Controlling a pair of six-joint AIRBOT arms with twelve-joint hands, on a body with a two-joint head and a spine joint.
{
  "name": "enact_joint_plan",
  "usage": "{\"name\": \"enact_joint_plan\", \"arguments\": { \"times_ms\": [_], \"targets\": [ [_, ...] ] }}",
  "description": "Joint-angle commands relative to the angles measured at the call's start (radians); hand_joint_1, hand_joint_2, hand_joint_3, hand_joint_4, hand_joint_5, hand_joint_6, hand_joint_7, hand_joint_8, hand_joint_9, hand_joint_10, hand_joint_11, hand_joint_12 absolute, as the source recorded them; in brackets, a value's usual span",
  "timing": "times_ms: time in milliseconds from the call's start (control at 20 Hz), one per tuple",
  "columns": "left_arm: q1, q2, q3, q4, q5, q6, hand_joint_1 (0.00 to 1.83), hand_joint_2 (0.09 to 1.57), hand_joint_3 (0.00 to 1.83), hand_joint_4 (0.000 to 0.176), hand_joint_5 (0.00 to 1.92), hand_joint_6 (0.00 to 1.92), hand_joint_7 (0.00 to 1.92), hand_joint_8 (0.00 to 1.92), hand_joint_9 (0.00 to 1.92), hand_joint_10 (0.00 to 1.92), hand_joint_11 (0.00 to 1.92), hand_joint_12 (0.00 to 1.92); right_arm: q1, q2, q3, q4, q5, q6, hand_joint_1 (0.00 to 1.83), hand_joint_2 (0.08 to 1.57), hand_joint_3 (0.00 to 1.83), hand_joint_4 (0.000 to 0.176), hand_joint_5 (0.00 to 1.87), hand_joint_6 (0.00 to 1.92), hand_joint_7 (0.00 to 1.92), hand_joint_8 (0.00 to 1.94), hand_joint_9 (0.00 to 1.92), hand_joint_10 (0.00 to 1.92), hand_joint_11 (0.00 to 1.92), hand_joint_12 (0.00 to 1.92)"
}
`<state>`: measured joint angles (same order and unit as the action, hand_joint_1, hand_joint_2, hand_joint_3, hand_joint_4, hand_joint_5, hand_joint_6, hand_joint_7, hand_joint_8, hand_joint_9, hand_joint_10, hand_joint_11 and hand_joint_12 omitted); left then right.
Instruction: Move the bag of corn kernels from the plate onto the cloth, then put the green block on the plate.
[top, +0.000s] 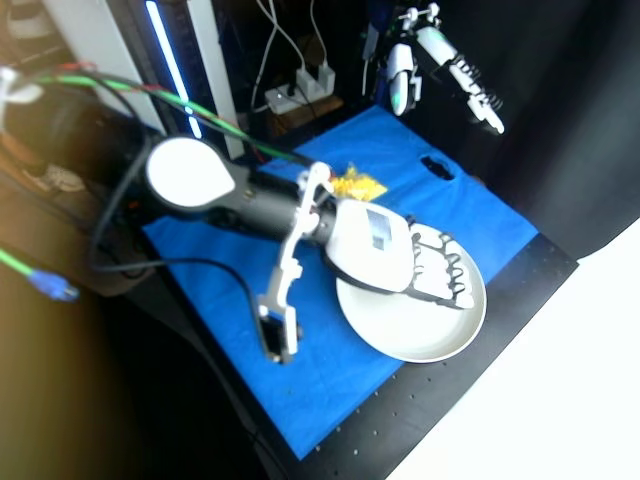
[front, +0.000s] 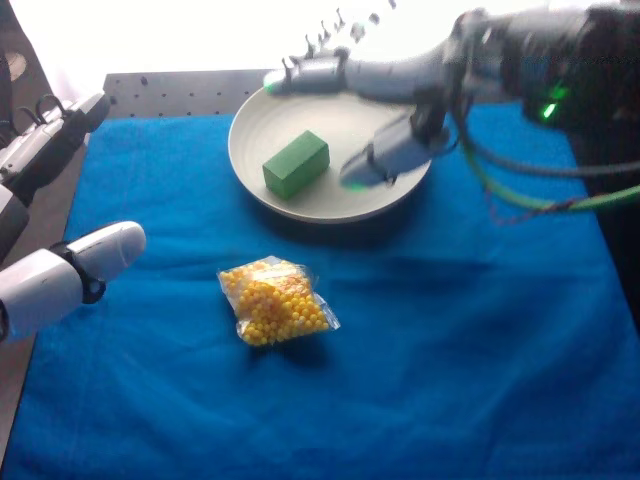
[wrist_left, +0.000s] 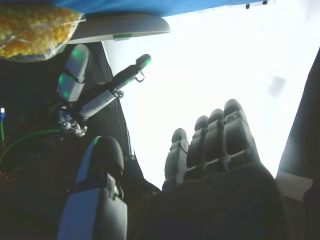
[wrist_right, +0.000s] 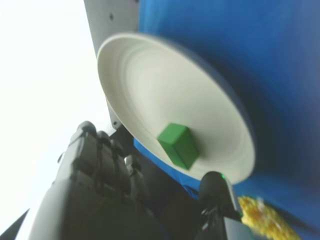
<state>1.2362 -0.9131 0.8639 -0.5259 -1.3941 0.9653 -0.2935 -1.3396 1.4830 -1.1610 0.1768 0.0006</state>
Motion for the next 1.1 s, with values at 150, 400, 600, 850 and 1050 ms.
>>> {"name": "enact_joint_plan", "arguments": {
  "times_ms": [150, 400, 600, 850, 1050],
  "targets": [
    [-0.011, 0.009, -0.004, 0.019, -0.13, -0.007, 0.44, 1.24, 0.0, 0.15, 0.05, 0.01, 0.0, 0.0, 0.0, 0.0, 0.02, 0.02, 0.033, 0.144, -0.107, 0.1, 0.2, -0.001, 0.75, 1.05, 0.0, 0.068, 0.0, 0.0, 0.0, 0.0, 0.0, 0.0, 0.0, 0.0],
    [-0.011, 0.033, -0.015, 0.021, -0.159, -0.006, 0.42, 1.24, 0.0, 0.163, 0.05, 0.0, 0.0, 0.0, 0.0, 0.0, 0.0, 0.0, 0.032, 0.376, -0.272, 0.264, 0.341, -0.138, 0.43, 1.1, 0.01, 0.11, 0.0, 0.0, 0.0, 0.0, 0.0, 0.0, 0.0, 0.0],
    [-0.011, 0.05, -0.02, 0.027, -0.178, -0.006, 0.46, 1.24, 0.0, 0.141, 0.05, 0.0, 0.0, 0.0, 0.0, 0.0, 0.0, 0.0, 0.024, 0.492, -0.375, 0.311, 0.358, -0.223, 0.38, 1.15, 0.03, 0.151, 0.0, 0.0, 0.0, 0.0, 0.0, 0.0, 0.0, 0.0],
    [-0.018, 0.099, -0.025, 0.054, -0.222, 0.004, 0.47, 1.23, 0.0, 0.174, 0.0, 0.0, 0.0, 0.0, 0.0, 0.0, 0.0, 0.0, -0.11, 0.615, -0.461, 0.601, 0.497, -0.461, 0.35, 1.15, 0.01, 0.113, 0.0, 0.0, 0.0, 0.0, 0.0, 0.0, 0.0, 0.0],
    [-0.02, 0.124, -0.031, 0.068, -0.265, 0.019, 0.46, 1.21, 0.0, 0.176, 0.0, 0.0, 0.0, 0.0, 0.0, 0.0, 0.0, 0.0, -0.227, 0.677, -0.498, 0.773, 0.667, -0.541, 0.38, 1.17, 0.01, 0.113, 0.0, 0.0, 0.0, 0.0, 0.0, 0.0, 0.0, 0.0]
  ]
}}
